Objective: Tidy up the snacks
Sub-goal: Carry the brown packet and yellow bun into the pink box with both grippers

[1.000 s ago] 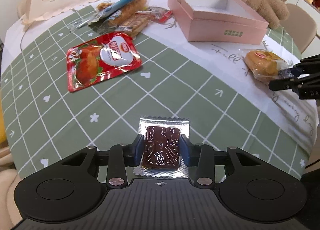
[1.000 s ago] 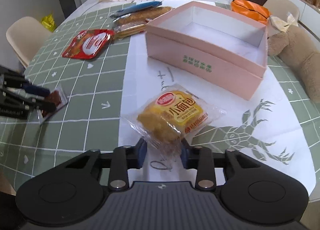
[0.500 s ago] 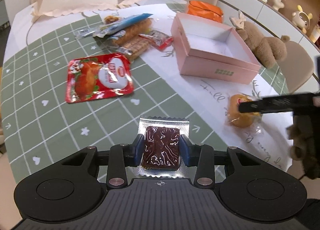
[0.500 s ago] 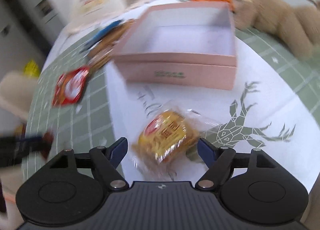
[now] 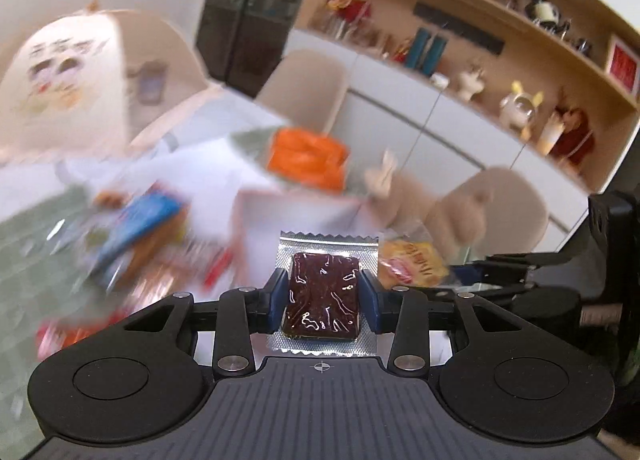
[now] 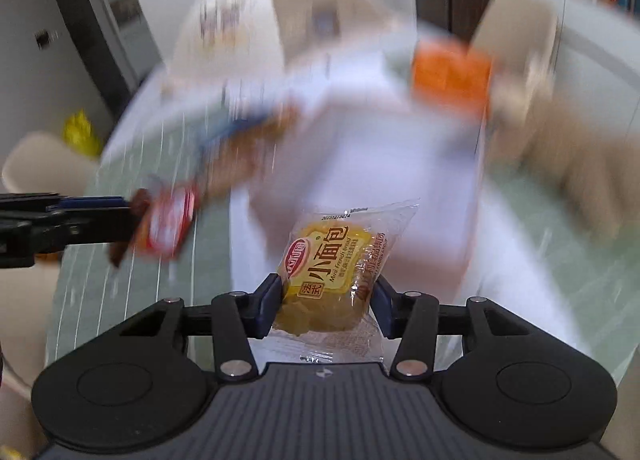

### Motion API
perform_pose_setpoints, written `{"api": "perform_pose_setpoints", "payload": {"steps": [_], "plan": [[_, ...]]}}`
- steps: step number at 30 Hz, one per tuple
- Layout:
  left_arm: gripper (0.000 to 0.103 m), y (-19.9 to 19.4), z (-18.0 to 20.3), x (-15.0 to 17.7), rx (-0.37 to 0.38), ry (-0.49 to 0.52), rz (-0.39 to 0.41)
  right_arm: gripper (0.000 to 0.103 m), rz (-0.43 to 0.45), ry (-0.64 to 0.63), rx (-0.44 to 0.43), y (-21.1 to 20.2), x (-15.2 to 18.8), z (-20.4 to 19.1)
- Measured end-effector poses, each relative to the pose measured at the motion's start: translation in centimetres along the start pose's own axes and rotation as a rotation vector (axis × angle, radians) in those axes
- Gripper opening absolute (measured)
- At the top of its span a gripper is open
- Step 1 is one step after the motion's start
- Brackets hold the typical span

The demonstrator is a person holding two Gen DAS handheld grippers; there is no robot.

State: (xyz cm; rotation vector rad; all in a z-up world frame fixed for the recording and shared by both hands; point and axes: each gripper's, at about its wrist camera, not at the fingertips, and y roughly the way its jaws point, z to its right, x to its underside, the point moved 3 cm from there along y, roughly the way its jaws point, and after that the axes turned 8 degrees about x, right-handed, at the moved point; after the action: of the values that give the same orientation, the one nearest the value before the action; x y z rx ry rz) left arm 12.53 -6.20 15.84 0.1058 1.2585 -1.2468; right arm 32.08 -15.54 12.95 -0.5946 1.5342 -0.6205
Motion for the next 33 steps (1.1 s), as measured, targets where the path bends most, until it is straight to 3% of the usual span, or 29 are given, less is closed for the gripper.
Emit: {"api": "perform_pose_setpoints", "payload": {"steps": [1, 4, 7, 10, 14, 17, 19, 22, 24, 25, 26, 30, 33], "plan": [[0.043, 1.8, -0.2, -1.3, 0.013, -0.014, -0.013, 0.049, 0.032, -0.002, 0.014, 0.3, -1.6, 0.5], [0.043, 7.2, -1.8, -3.3, 0.005, -0.042, -0.078, 0.08, 0.027, -0.016, 0.056, 3.4, -5.1, 1.8], [0.043, 10.8, -3.6, -3.2, 0.006, -0.013, -0.144, 0.08, 0.027, -0.029, 0.109, 5.3, -6.1, 2.8], [0.045, 11.0, -6.7, -4.4, 0.07, 0.004, -0.115, 0.08, 0.023, -0.015, 0.133, 6.0, -6.3, 2.9], [0.043, 12.0, -14.3, -8.6, -0.074, 0.077, -0.043, 0.08, -0.007, 0.001, 0.094, 7.5, -8.6, 0.2], [0.043, 16.2, -19.7, -9.6, -0.115, 0.097, -0.154, 0.08, -0.063, -0.038, -0.005, 9.5, -9.8, -3.4], [0.043, 18.4, -21.0, -9.5, -0.135, 0.177, -0.212, 0.08, -0.106, -0.04, -0.042, 12.1, -10.6, -5.9], [0.042, 19.8, -21.2, -8.4, -0.108, 0.286, -0.293, 0.075, -0.115, -0.015, -0.042, 16.0, -11.9, -8.7], [0.034, 20.0, -21.1, -7.5, -0.064, 0.363, -0.342, 0.06, -0.139, -0.006, -0.028, 18.7, -12.7, -10.0], [0.029, 19.6, -21.3, -7.2, -0.038, 0.378, -0.356, 0.044, -0.155, -0.016, -0.026, 19.8, -12.9, -10.7], [0.028, 19.1, -21.5, -6.9, -0.017, 0.363, -0.367, 0.037, -0.169, -0.033, -0.015, 20.9, -13.0, -11.3], [0.028, 16.5, -23.7, -5.2, 0.042, 0.281, -0.385, 0.037, -0.189, -0.123, 0.045, 23.9, -12.0, -13.4], [0.028, 14.1, -24.4, -4.3, 0.033, 0.225, -0.379, 0.037, -0.247, -0.058, 0.017, 24.6, -10.6, -13.5]]}}
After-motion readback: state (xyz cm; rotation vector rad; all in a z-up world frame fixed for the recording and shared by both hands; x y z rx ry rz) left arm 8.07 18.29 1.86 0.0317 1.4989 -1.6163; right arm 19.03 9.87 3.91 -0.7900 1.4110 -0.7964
